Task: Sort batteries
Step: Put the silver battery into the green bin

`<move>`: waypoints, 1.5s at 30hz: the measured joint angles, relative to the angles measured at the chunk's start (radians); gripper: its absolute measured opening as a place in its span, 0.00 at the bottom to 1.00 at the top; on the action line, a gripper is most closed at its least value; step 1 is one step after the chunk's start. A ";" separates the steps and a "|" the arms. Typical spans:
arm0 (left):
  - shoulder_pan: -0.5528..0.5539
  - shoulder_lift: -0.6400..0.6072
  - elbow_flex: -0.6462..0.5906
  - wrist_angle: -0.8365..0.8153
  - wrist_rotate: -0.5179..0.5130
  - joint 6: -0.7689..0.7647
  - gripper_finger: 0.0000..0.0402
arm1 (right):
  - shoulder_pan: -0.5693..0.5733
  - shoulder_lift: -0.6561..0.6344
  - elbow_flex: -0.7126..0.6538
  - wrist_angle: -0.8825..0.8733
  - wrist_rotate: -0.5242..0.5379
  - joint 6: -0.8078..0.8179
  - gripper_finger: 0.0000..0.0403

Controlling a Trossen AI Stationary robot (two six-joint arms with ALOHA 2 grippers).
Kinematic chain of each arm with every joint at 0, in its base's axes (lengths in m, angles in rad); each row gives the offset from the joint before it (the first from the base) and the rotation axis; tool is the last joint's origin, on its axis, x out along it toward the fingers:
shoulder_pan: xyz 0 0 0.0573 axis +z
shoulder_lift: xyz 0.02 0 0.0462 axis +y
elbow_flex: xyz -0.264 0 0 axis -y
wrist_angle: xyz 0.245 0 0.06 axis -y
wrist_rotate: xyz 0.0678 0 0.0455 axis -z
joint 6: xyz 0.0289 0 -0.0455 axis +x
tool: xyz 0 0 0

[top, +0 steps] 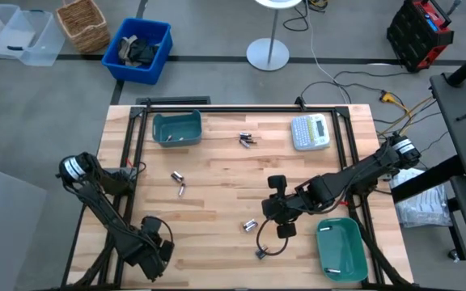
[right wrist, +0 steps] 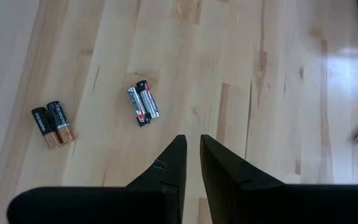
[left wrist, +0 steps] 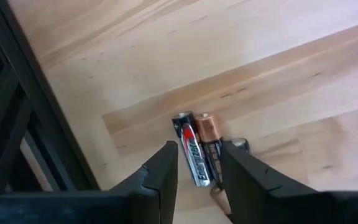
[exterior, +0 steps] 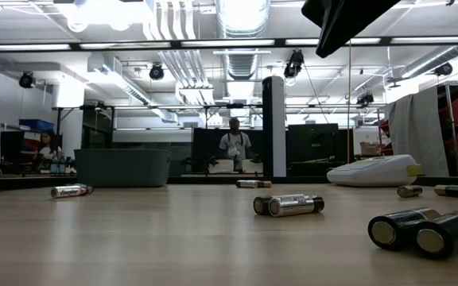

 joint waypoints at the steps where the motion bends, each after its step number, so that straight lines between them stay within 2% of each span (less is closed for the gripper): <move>1: 0.000 0.002 0.000 0.000 0.000 0.003 0.25 | 0.000 0.000 0.000 0.000 0.000 0.000 0.10; 9: 0.000 0.004 -0.005 -0.008 0.006 0.006 0.25 | 0.000 0.000 -0.001 0.003 0.000 -0.005 0.10; 14: -0.006 0.000 -0.004 -0.029 0.075 0.010 0.25 | 0.000 0.000 -0.001 0.003 0.000 -0.006 0.10; 21: -0.010 0.004 -0.005 -0.008 0.044 0.007 0.25 | 0.000 0.000 -0.001 0.015 0.008 -0.008 0.10; 45: -0.011 0.007 -0.060 0.062 0.040 0.006 0.25 | 0.000 0.000 -0.013 0.022 0.014 -0.012 0.10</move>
